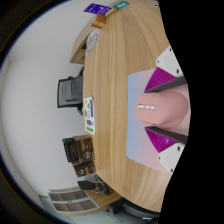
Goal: Arrange mouse
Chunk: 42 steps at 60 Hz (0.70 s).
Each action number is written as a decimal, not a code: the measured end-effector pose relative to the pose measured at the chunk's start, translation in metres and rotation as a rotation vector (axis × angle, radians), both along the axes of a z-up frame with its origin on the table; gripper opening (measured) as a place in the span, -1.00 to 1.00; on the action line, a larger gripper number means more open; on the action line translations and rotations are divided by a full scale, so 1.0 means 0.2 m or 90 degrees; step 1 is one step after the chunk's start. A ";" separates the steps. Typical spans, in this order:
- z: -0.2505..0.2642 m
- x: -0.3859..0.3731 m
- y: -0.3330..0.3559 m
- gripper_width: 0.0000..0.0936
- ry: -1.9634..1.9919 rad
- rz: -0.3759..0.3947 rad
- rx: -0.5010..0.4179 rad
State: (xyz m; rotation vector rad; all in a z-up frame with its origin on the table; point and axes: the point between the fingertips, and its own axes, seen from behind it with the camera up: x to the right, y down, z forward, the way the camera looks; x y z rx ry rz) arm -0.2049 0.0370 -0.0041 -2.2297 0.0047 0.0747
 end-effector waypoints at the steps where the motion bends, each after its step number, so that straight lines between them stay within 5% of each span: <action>1: -0.01 -0.01 0.00 0.56 0.002 0.008 -0.001; 4: 0.01 -0.03 -0.04 0.82 0.006 0.019 -0.009; 25: 0.28 -0.10 -0.62 0.79 -0.021 -0.016 0.018; 42: 0.31 -0.22 -1.29 0.78 0.000 -0.023 -0.021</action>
